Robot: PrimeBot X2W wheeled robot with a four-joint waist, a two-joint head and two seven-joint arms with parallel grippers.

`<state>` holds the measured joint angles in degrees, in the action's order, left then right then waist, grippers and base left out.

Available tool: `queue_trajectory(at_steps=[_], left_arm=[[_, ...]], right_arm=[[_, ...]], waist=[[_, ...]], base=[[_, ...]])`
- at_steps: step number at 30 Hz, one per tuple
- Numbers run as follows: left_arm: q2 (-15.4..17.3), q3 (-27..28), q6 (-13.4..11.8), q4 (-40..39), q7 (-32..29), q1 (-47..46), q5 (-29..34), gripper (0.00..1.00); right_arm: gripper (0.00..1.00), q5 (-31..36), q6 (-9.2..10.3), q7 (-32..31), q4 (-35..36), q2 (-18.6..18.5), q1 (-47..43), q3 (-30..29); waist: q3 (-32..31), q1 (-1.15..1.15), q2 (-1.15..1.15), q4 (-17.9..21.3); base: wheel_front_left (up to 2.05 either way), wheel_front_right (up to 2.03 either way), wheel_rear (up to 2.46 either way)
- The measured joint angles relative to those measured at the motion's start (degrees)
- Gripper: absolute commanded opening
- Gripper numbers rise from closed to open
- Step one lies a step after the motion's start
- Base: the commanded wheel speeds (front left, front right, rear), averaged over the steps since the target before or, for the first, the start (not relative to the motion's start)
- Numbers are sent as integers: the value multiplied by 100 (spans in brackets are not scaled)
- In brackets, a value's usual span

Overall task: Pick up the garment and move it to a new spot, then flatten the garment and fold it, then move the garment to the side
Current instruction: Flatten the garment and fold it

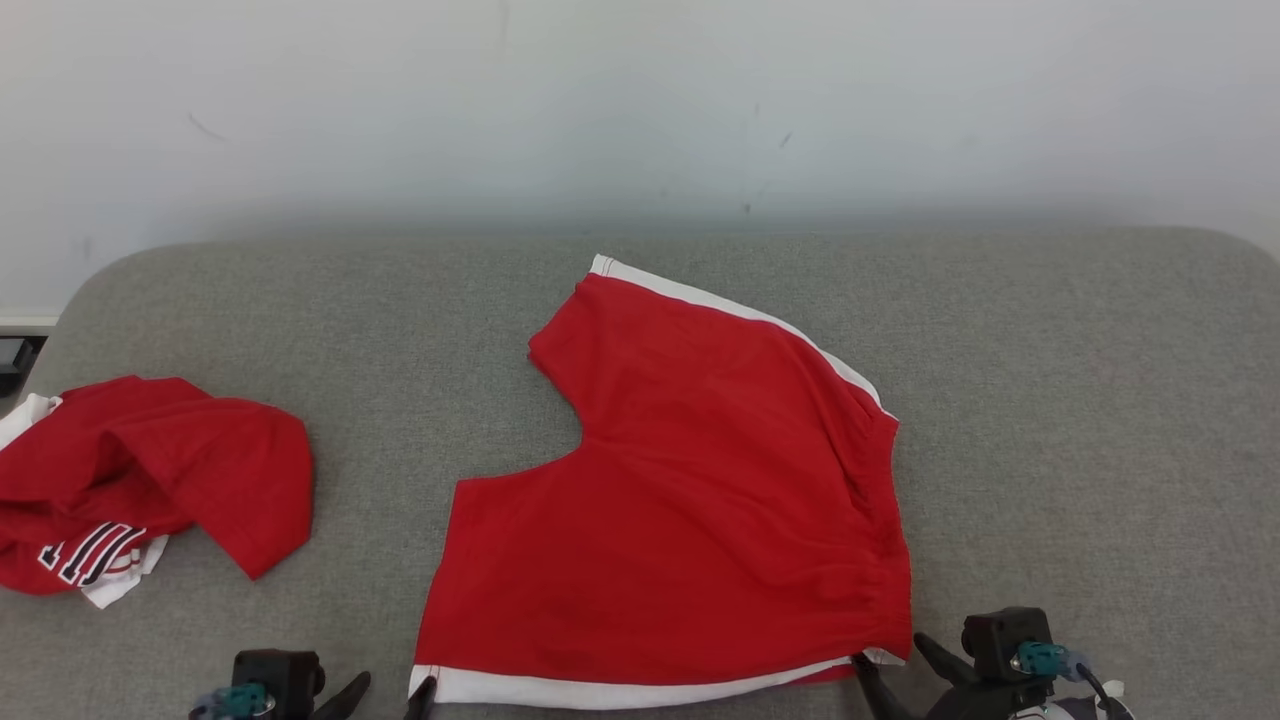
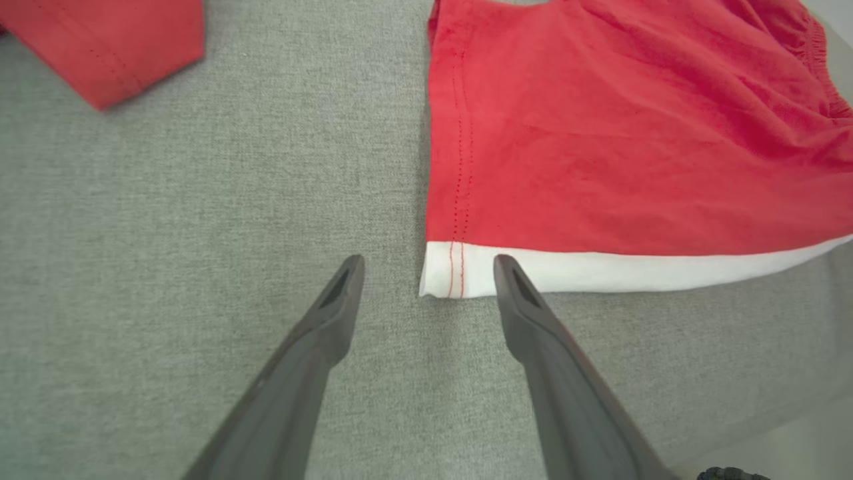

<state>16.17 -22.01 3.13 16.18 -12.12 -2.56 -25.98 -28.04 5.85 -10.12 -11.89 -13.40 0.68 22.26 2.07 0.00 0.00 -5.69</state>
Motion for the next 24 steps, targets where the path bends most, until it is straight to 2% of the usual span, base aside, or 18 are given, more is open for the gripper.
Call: queue_trajectory(at_steps=[13, 14, 15, 16, 17, 24], left_arm=[[-165, -126, 196, 787, -199, -445, -108, 100], [-181, -138, 198, 859, -202, -495, -124, 74], [-181, -152, 202, 900, -202, -534, -123, 56], [-188, -148, 218, 951, -202, -570, -133, 29], [-198, -144, 245, 1006, -202, -604, -152, 0], [-268, -169, 286, 1189, -136, -669, -171, 0]], right_arm=[[100, 103, -83, -156, -432, 96, 320, 193], [100, 104, -83, -156, -455, 100, 339, 197], [79, 112, -85, -156, -466, 110, 347, 199], [35, 121, -92, -156, -488, 115, 350, 218], [0, 129, -110, -156, -508, 125, 352, 234], [0, 136, -144, -148, -639, 178, 467, 250]], waist=[[117, 0, 0, 72], [125, 0, 0, 79], [131, 0, 0, 84], [136, 0, 0, 89], [142, 0, 0, 93], [165, 0, 0, 110]], base=[[0, 0, 0], [0, 0, 0], [0, 0, 0], [0, 0, 0], [0, 0, 0], [0, 0, 0]])
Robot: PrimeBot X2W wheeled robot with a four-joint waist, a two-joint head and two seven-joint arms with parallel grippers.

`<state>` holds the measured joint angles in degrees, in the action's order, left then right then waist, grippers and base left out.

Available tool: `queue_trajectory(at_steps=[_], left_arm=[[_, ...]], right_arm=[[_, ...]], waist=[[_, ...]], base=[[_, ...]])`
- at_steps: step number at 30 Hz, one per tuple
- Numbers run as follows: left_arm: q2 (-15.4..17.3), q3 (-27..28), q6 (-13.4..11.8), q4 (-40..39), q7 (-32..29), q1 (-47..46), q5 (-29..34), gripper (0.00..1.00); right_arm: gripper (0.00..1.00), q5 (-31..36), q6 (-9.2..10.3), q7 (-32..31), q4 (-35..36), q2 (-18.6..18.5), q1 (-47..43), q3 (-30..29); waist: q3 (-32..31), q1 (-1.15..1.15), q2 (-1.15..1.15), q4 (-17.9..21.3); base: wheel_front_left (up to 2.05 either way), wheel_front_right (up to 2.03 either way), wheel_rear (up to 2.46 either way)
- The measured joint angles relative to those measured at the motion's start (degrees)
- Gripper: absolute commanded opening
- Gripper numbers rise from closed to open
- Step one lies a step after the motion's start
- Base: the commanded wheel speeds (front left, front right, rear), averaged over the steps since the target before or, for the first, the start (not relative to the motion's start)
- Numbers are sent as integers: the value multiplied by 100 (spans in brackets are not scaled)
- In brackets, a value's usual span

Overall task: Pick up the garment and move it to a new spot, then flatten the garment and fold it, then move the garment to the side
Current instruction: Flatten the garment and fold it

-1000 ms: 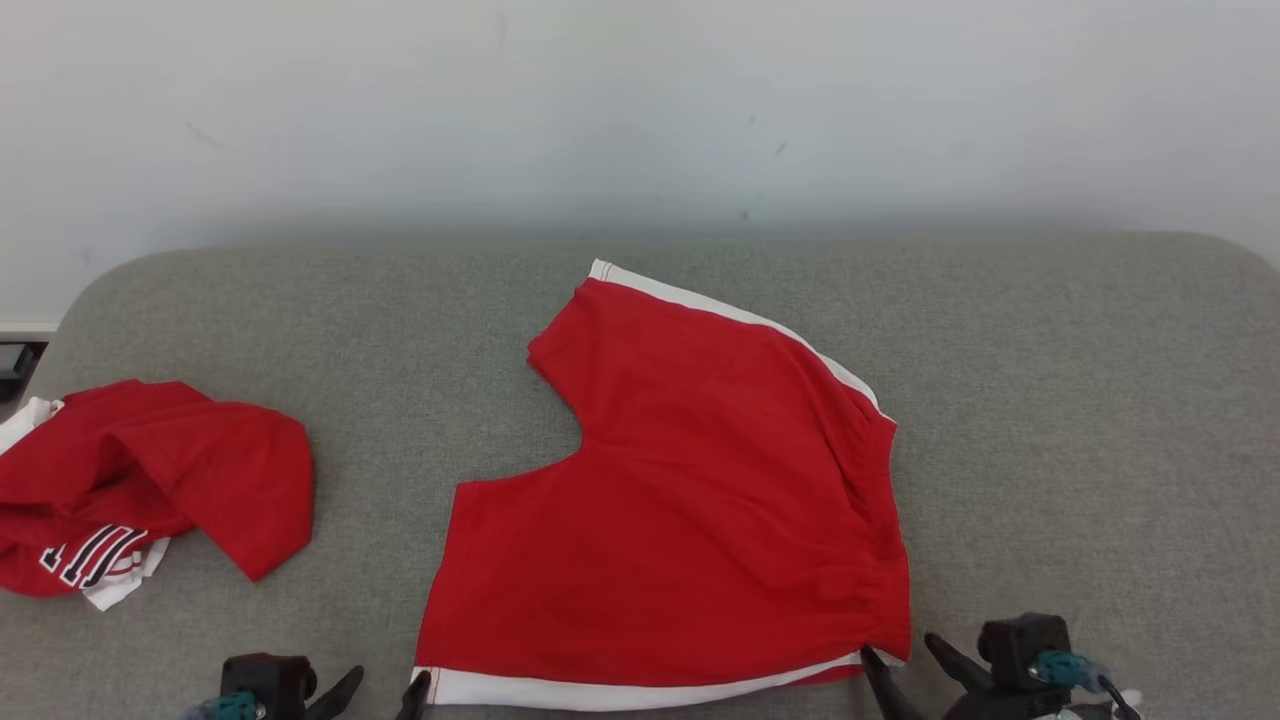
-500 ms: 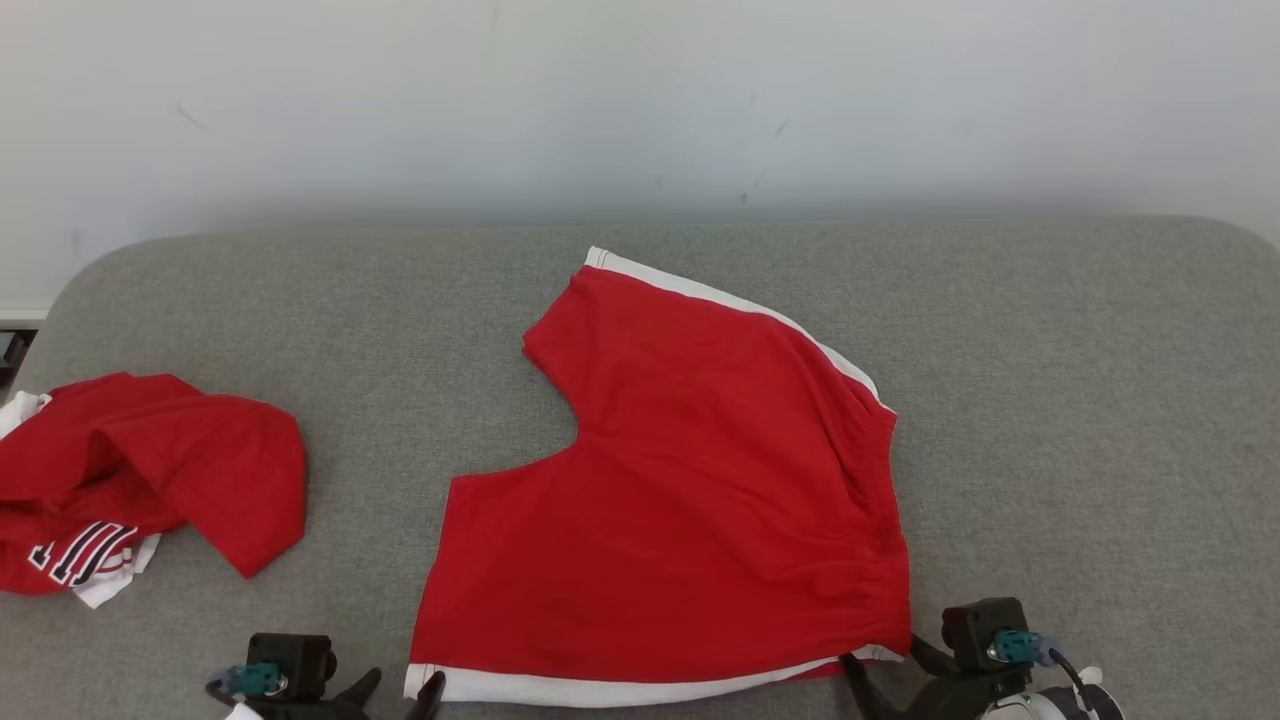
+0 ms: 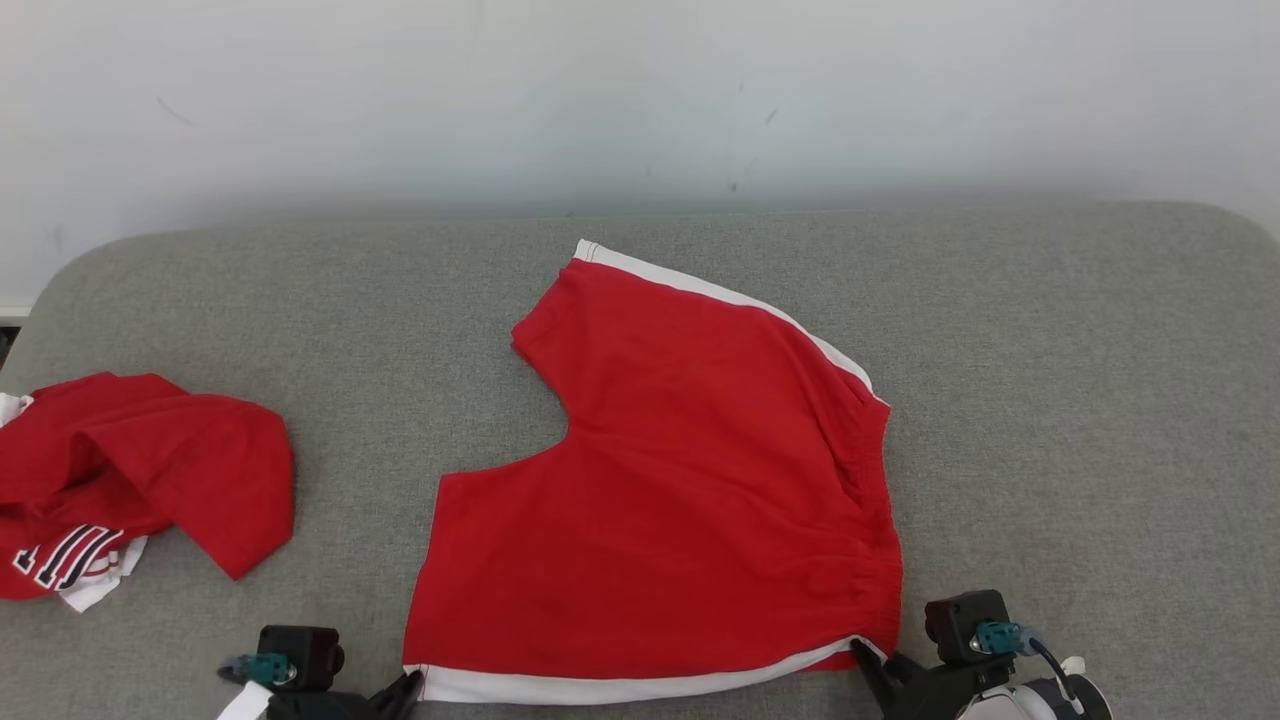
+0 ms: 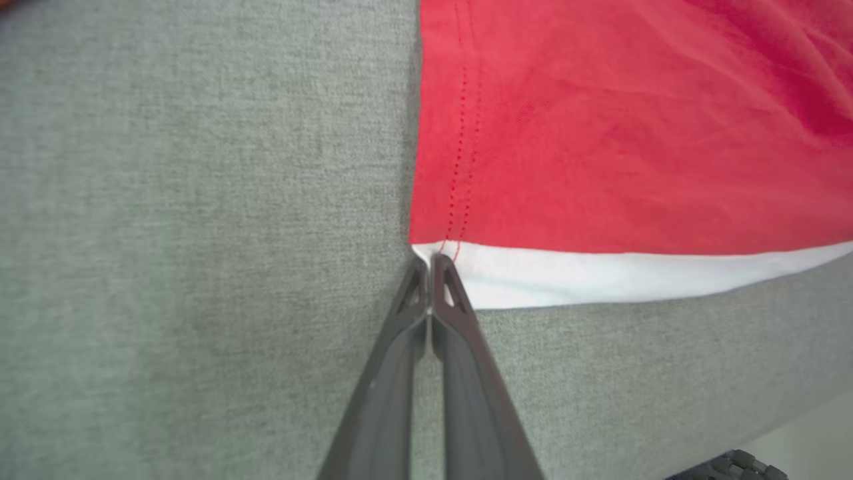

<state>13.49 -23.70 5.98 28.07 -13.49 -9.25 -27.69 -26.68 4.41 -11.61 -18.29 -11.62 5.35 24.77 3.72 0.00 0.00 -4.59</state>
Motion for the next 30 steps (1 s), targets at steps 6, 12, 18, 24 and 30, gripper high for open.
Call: queue_trajectory(at_steps=[6, 12, 18, 24, 30], left_arm=[[16, -22, 15, 90, 152, -53, 1, 0], [151, 43, 9, -160, 430, -27, 60, 0], [294, 49, 1, -583, 556, 109, 151, 0], [466, 92, 15, -1038, 593, 83, 114, 0], [714, 208, 67, -1365, 396, -722, 48, 0]], right_arm=[[0, -3, -91, 40, -51, -1, 5, -14], [0, -118, -158, 130, 169, -60, -44, -103], [0, -302, -237, 159, 560, -140, -275, -237], [0, -524, -342, 48, 953, -177, -252, -325], [0, -760, -366, -196, 1330, -204, 3, -479]], waist=[[-39, 0, 0, 3], [-133, 0, 0, 13], [-209, 0, 0, 20], [-139, 0, 0, 54], [93, 0, 0, 101]], base=[[0, 0, 0], [0, 0, 0], [0, 0, 0], [0, 0, 0], [0, 0, 0]])
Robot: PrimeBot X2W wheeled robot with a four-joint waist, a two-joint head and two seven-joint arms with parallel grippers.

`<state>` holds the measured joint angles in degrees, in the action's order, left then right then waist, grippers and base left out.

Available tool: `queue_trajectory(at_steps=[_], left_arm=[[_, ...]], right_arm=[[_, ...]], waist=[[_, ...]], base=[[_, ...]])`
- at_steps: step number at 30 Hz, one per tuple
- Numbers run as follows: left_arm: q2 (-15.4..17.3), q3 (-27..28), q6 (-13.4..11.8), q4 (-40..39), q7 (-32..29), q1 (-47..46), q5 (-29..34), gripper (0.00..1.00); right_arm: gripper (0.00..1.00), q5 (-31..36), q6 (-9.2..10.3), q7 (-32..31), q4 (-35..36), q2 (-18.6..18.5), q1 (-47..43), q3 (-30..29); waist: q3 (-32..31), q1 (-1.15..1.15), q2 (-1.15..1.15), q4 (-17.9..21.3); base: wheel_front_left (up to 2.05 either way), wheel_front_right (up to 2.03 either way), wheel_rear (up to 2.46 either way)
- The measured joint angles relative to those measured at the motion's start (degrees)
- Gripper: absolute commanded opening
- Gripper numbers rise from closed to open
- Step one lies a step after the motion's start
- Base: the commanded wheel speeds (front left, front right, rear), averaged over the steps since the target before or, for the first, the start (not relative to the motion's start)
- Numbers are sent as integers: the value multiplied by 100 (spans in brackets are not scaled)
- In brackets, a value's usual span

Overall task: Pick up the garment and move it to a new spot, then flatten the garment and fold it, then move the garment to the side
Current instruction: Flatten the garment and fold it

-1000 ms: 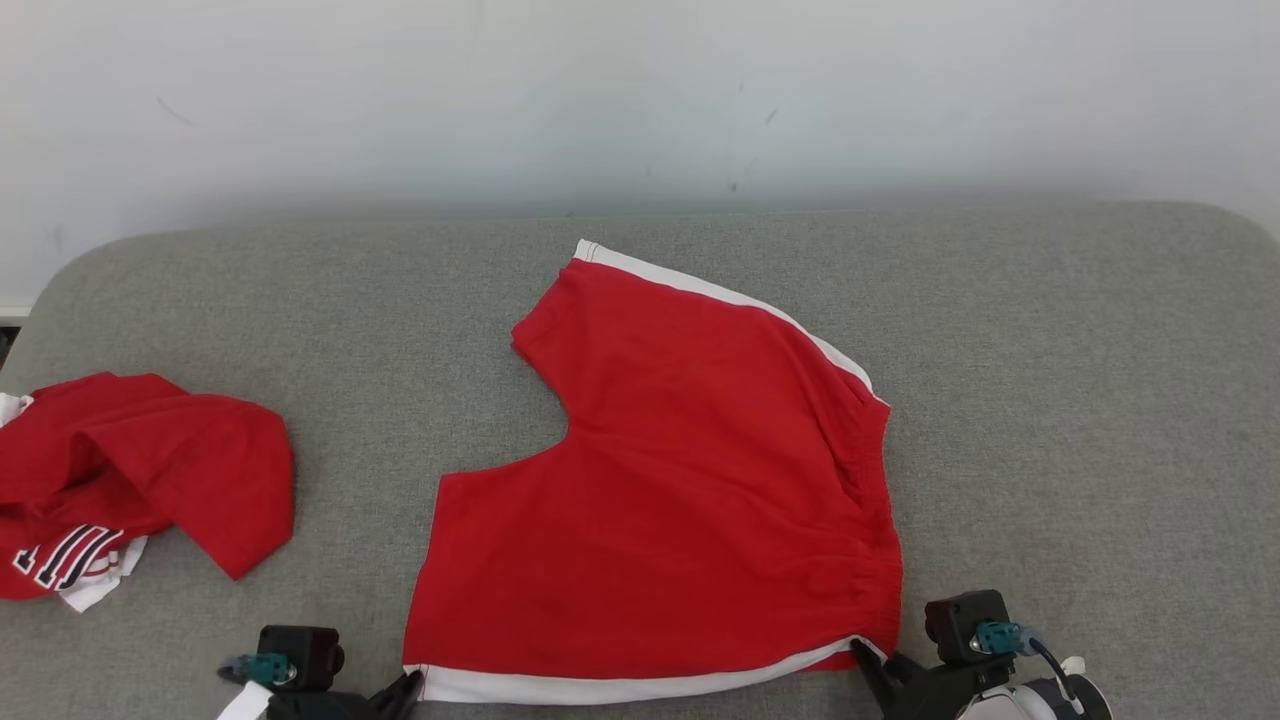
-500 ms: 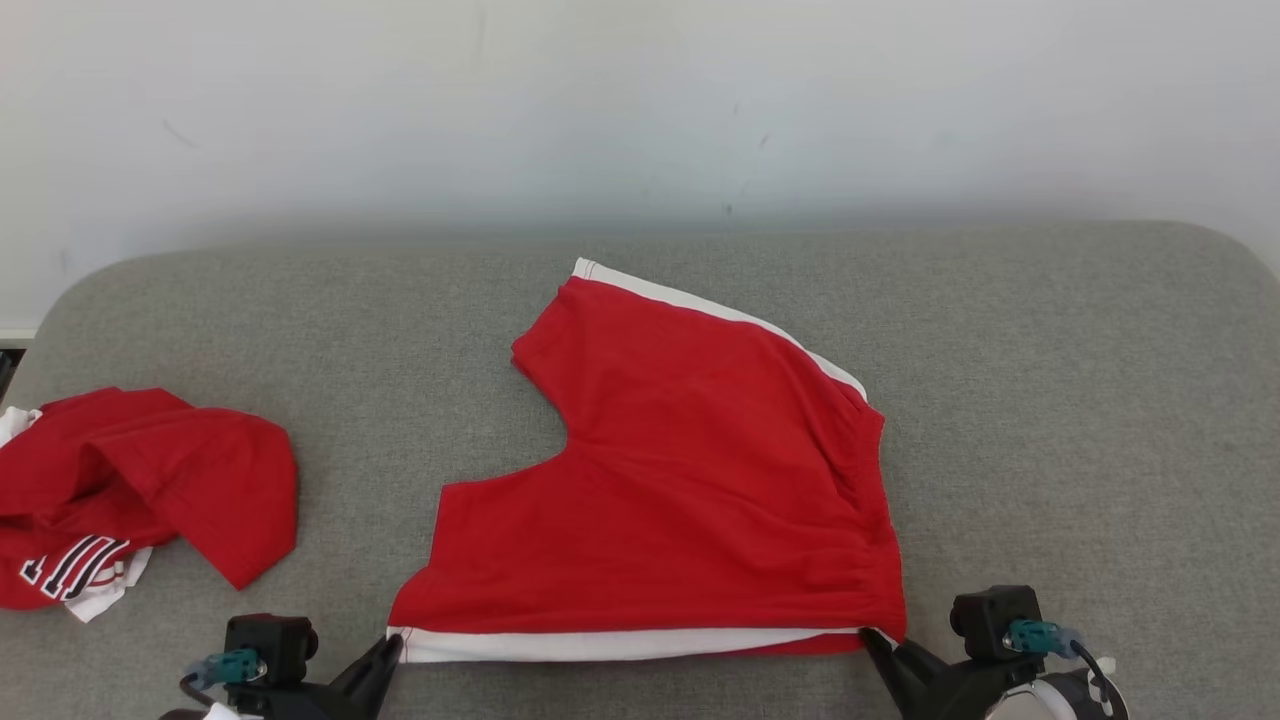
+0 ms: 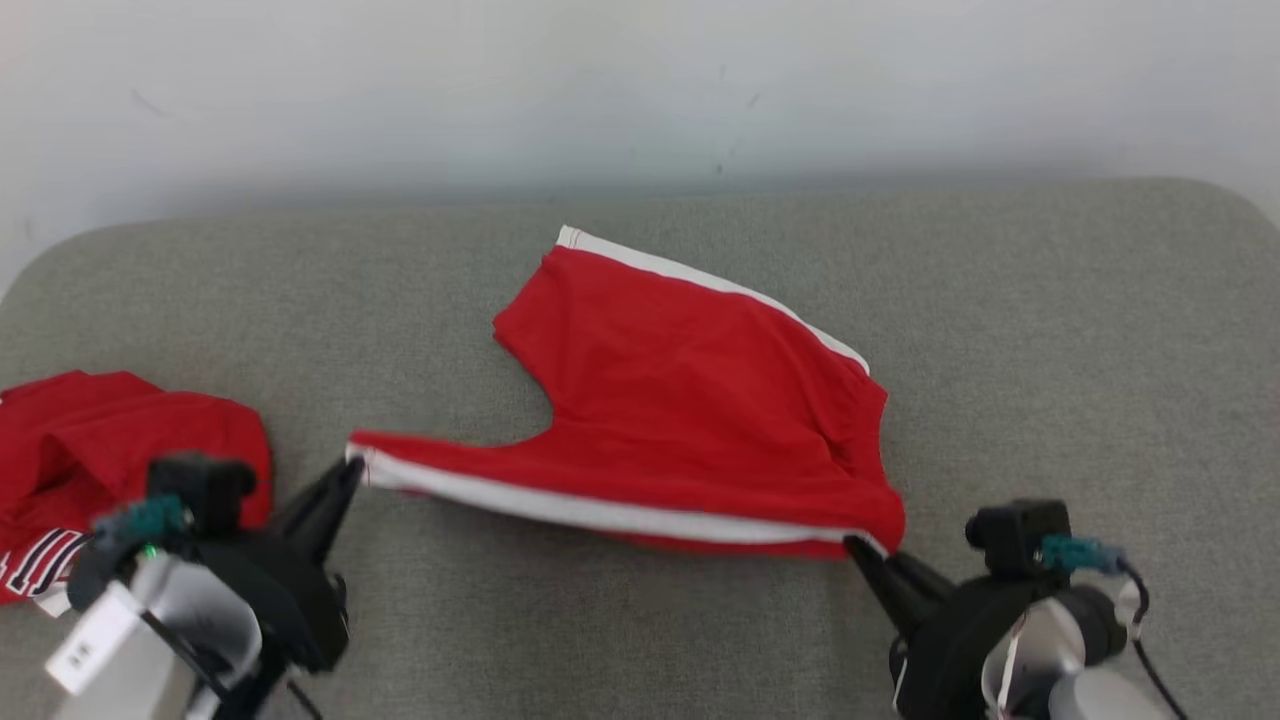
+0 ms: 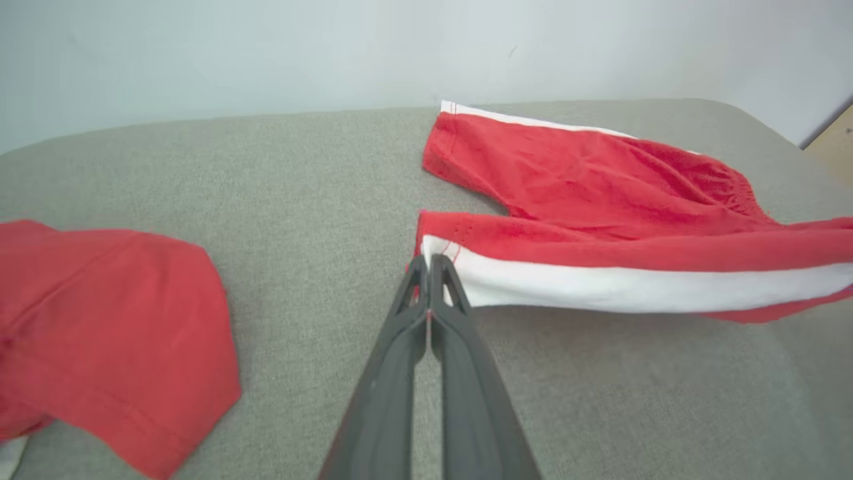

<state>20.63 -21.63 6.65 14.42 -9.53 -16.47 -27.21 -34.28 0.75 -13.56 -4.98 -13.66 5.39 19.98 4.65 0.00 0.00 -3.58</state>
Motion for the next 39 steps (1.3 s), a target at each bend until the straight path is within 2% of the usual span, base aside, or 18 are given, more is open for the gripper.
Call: queue_trajectory(at_steps=[5, 12, 22, 24, 39], left_arm=[[188, 33, 44, -87, -321, -833, -187, 0], [334, 116, 49, 219, -877, -2205, -610, 0], [751, -387, 49, 824, -1524, -3570, -960, 0], [853, -531, 49, 922, -1600, -3780, -961, 0], [932, -1250, 49, 1771, -1692, -5022, -1317, 0]], right_arm=[[0, -70, 0, -311, 145, 2, 641, -82], [0, -272, 24, -708, 147, 285, 1558, -75], [0, -590, 140, -1048, -372, 712, 2680, -180], [0, -614, 185, -1066, -478, 764, 2861, -201], [0, -824, 225, -1053, -1123, 951, 3744, -101]], waist=[[301, -1, 0, 68], [816, -1, 0, 207], [1581, -2, -1, 525], [1721, -2, -1, 605], [2474, -1, -1, 1288]], base=[[0, 0, 0], [0, 0, 0], [0, 0, 0], [0, 0, 0], [0, 0, 0]])
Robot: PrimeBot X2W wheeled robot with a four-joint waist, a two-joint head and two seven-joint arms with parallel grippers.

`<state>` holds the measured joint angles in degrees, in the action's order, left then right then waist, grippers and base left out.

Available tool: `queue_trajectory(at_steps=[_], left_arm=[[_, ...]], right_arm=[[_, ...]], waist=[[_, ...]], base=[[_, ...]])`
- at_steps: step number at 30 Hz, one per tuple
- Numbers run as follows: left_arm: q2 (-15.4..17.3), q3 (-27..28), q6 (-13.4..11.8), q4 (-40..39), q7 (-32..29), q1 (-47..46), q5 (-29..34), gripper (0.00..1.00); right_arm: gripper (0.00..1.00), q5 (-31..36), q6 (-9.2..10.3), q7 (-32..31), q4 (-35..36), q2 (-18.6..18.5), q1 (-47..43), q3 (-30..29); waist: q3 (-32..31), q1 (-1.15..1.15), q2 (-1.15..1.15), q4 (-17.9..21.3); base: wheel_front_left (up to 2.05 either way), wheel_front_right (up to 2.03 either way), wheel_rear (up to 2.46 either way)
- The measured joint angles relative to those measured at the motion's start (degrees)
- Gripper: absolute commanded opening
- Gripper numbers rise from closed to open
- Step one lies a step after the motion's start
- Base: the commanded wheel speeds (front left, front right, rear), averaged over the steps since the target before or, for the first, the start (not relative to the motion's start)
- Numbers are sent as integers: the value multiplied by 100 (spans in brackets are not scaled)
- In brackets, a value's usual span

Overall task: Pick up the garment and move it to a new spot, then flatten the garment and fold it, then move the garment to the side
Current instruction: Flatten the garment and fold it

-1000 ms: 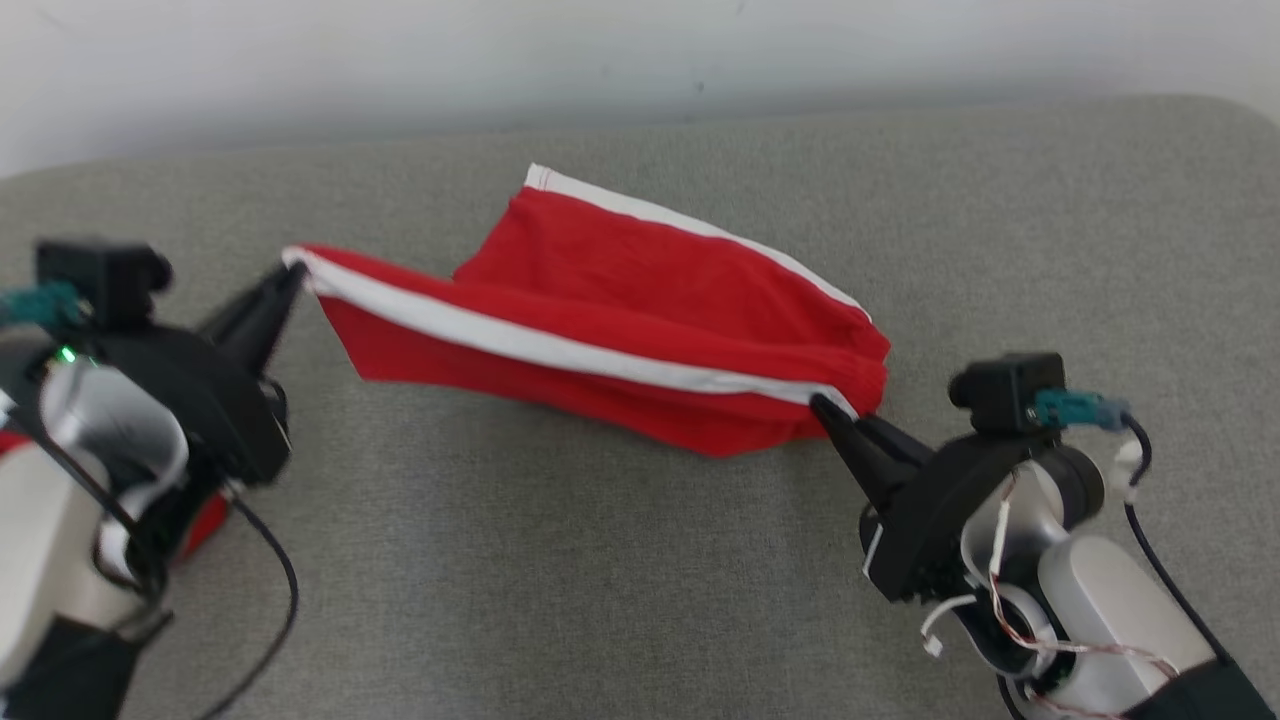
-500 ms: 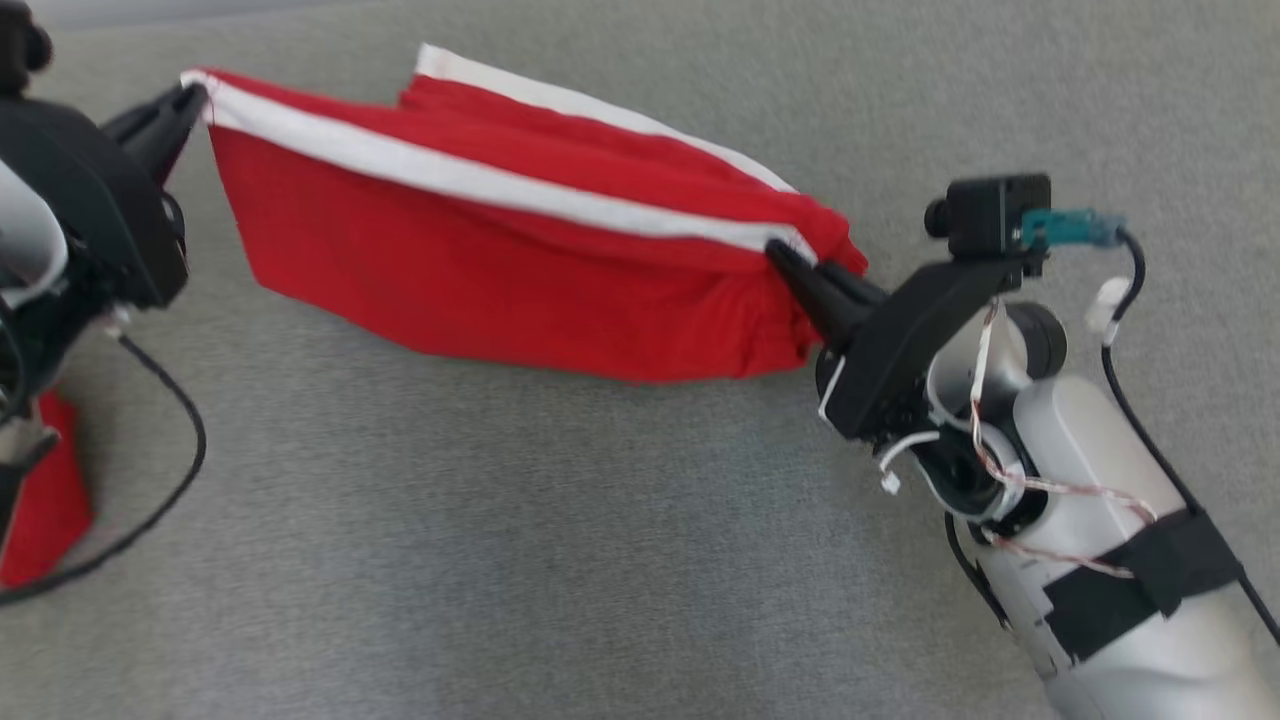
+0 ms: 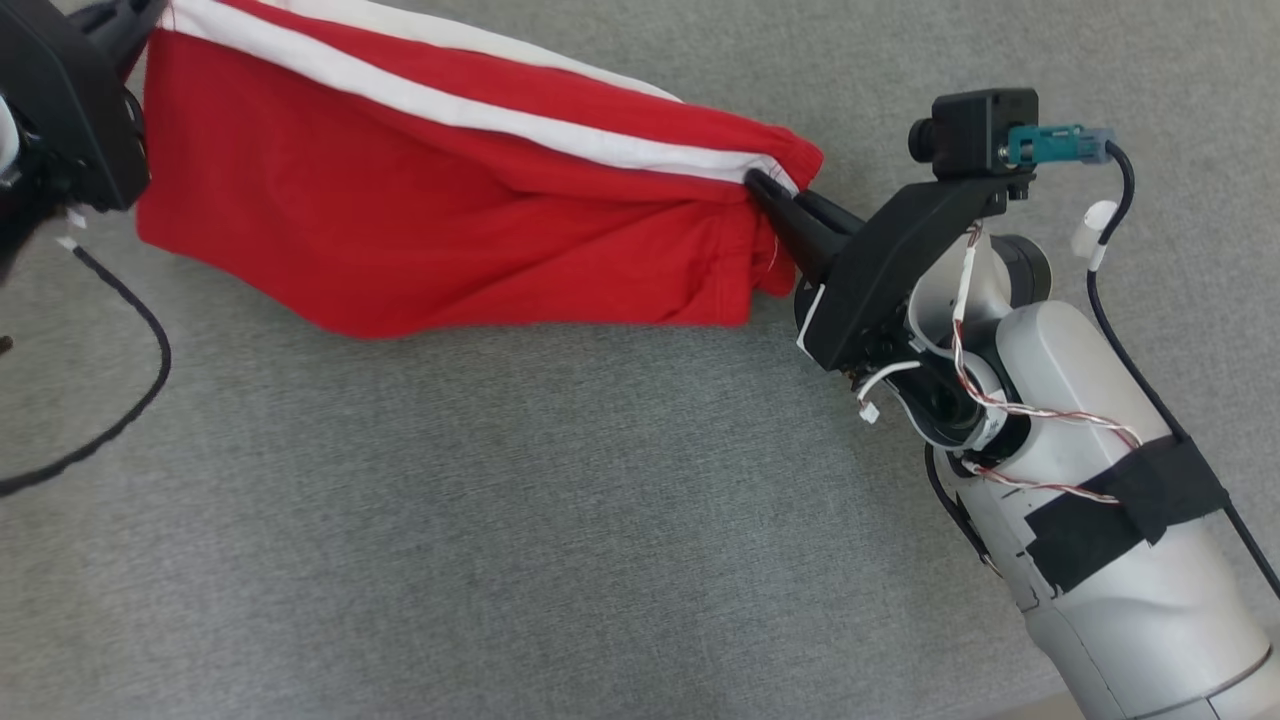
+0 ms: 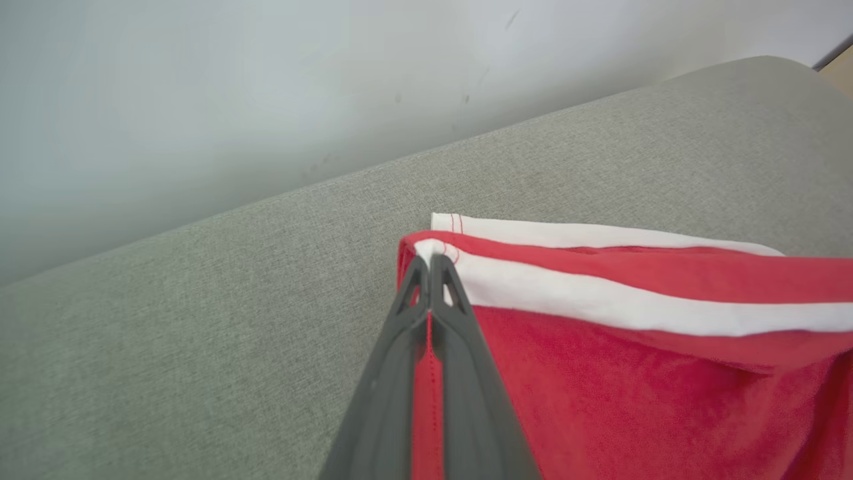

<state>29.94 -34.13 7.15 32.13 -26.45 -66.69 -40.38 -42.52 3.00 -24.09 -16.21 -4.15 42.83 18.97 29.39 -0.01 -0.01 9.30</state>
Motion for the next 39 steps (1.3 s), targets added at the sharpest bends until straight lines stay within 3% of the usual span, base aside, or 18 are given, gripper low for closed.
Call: queue_trajectory(at_steps=[12, 13, 14, 15, 16, 17, 23, 29, 39], left_arm=[[58, -592, 0, 400, 545, -301, -105, 0], [54, -615, 0, 433, 616, -302, -110, 6], [56, -643, 0, 470, 677, -308, -122, 25], [62, -686, 0, 530, 758, -323, -123, 100], [60, -736, 0, 599, 839, -338, -123, 100], [56, -751, 0, 653, 918, -346, -131, 100], [8, -870, 0, 922, 1432, -432, -379, 100], [-35, -1111, 0, 979, 1939, -352, -559, 100], [69, -1513, 0, 918, 2766, 739, -1022, 100]], right_arm=[[0, -82, 2, 358, -409, 56, 364, 159], [0, -82, 2, 397, -434, 56, 383, 177], [0, -85, 2, 404, -464, 56, 399, 197], [35, -85, 2, 460, -511, 57, 425, 220], [73, -85, 1, 505, -573, 58, 469, 245], [100, -85, 1, 548, -603, 58, 491, 258], [100, -129, -63, 777, -803, 56, 496, 291], [100, -130, -246, 1061, -781, 41, 384, 290], [100, -52, -370, 1515, -535, -323, -593, 199]], waist=[[261, 1, 0, 231], [268, 0, 0, 236], [271, 1, 0, 237], [272, 1, 0, 238], [268, 0, 0, 236], [259, 0, 0, 233], [129, 1, 1, 203], [-131, 1, 1, 161], [-791, 2, 2, -12]], base=[[0, 0, 0], [0, 0, 0], [0, 0, 0], [0, 0, 0], [0, 0, 0], [0, 0, 0], [0, 0, 0], [0, 0, 0], [0, 0, 0]])
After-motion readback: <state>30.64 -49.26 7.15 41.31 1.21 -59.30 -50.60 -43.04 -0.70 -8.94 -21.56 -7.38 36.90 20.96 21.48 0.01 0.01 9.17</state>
